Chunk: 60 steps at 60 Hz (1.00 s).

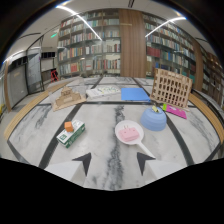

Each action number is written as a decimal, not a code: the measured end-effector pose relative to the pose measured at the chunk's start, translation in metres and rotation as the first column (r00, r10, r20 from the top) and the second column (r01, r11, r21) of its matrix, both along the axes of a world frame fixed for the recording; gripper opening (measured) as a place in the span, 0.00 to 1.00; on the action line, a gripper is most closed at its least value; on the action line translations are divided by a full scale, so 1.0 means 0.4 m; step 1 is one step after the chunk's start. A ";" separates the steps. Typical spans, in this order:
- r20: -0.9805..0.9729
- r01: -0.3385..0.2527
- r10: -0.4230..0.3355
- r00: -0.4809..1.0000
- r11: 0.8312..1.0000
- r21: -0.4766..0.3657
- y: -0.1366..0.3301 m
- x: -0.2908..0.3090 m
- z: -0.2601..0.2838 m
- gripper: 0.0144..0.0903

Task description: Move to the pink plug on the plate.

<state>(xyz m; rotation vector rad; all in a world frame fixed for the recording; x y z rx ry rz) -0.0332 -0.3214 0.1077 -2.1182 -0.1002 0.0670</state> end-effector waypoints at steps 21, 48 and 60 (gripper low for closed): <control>0.034 -0.007 0.007 0.999 1.000 0.002 -0.036 0.038 -0.027 0.95; 0.057 0.048 -0.048 0.997 0.999 -0.008 0.188 0.161 -0.084 0.94; 0.082 0.057 -0.055 0.995 0.998 -0.013 0.279 0.173 -0.129 0.94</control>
